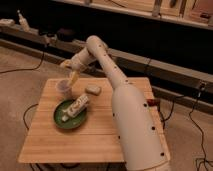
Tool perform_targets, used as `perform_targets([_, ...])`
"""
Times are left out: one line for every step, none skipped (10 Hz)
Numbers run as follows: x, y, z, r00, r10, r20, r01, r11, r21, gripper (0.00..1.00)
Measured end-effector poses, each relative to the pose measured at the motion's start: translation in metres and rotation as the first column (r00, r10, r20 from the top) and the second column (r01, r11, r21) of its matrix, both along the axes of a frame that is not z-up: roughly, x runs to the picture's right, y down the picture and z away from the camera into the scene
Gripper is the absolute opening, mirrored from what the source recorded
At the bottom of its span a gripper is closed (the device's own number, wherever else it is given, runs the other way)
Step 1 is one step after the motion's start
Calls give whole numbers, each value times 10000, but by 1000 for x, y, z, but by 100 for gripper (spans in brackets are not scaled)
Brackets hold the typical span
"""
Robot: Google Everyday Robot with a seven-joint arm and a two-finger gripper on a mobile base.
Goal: Place the white sponge in the ceramic cup
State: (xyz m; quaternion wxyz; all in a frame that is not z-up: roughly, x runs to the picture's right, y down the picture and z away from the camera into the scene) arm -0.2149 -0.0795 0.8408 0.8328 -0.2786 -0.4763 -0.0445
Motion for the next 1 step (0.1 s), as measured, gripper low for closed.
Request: perform_targets([0,0,0,10000,-1,1,1,10000,0,80])
